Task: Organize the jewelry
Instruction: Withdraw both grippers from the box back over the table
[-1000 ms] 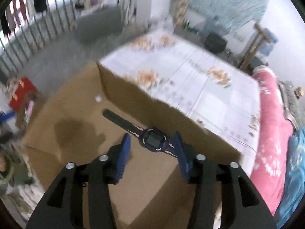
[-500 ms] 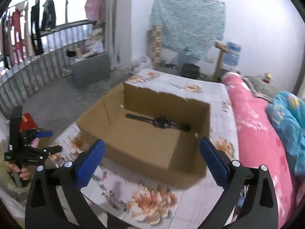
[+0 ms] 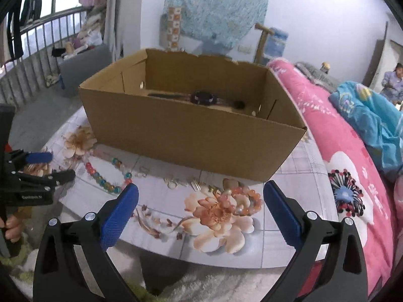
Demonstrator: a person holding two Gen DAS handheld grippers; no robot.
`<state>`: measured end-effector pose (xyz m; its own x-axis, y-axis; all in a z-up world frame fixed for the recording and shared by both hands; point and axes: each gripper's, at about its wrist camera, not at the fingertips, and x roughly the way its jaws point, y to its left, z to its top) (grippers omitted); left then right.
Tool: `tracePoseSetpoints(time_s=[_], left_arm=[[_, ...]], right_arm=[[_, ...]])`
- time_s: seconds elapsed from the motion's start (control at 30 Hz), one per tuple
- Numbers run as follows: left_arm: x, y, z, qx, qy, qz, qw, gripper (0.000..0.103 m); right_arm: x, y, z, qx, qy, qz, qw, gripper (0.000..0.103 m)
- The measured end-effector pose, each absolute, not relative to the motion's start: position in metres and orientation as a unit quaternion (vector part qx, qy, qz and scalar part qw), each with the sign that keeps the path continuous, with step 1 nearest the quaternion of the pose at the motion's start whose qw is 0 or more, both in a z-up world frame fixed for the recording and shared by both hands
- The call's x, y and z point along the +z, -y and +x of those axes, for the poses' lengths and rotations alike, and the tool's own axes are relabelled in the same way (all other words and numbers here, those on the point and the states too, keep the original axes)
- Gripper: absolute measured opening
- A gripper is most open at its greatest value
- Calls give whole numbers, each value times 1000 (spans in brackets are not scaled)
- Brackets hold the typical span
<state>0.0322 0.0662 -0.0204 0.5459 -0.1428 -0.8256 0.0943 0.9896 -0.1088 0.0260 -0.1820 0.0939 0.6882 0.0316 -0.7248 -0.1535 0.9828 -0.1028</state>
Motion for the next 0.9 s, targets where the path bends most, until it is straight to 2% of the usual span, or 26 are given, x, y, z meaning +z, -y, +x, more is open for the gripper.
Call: tracePoseSetpoints(time_s=[0.13,0.37,0.6,0.9], left_arm=[[-23,-65,35,-61,-467,-22,882,87],[-28,-58,37,-57,-464,-4,884,90],[-31,-50,36,-56,-465,27,883,95],[-32,-50,36,-56,-454,26,889,95]], right_arm=[[89,172,25,53,-374,-74,923,97],[77,172,34,87,-395,-2,914,97],[66,165,32,87,-409,1,908,97],[67,161,35,97,-407,-4,908,97]])
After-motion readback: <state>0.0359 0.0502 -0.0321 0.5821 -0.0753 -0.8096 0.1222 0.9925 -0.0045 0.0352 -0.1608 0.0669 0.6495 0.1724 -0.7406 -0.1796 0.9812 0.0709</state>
